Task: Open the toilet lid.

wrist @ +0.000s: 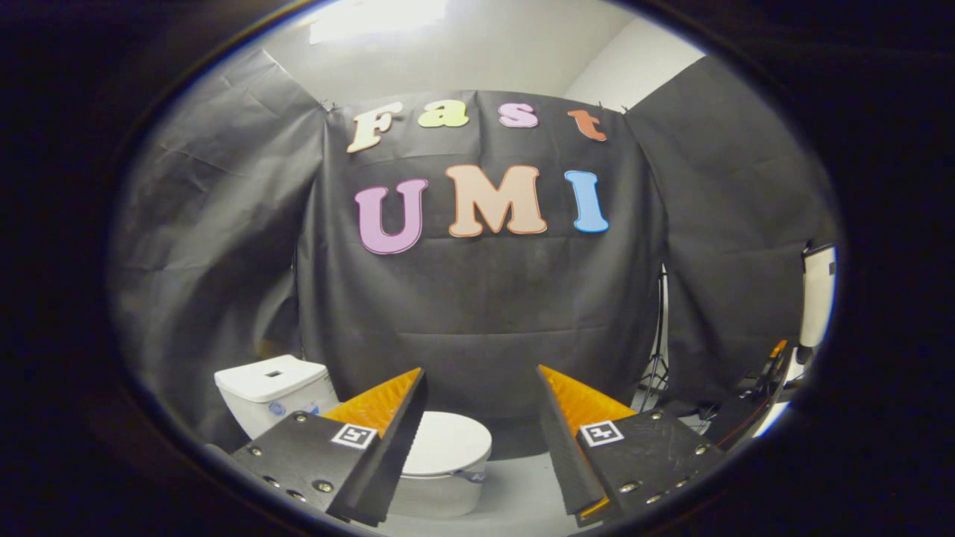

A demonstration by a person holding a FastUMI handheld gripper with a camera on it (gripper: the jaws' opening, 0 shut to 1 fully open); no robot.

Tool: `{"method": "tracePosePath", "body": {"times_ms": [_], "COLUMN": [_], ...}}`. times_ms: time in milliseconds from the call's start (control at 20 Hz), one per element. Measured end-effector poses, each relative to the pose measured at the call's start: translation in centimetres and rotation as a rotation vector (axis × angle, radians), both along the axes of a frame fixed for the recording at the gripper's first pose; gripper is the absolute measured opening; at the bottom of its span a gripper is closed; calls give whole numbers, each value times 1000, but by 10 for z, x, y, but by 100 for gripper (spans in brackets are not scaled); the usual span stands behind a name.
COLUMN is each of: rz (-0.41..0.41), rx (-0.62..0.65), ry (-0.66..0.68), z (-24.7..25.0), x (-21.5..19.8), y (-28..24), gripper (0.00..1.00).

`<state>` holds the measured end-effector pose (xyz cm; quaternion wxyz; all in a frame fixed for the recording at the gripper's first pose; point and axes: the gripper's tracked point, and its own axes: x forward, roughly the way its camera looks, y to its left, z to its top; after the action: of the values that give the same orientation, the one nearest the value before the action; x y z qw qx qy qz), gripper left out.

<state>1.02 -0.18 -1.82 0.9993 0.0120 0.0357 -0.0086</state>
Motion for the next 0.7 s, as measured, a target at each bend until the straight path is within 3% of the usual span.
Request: {"method": "tracePosePath", "body": {"times_ms": [700], "rz": [-20], "rx": [14], "ry": [-14], "z": [3], "x": [-1], "y": [-6], "gripper": [84]}}
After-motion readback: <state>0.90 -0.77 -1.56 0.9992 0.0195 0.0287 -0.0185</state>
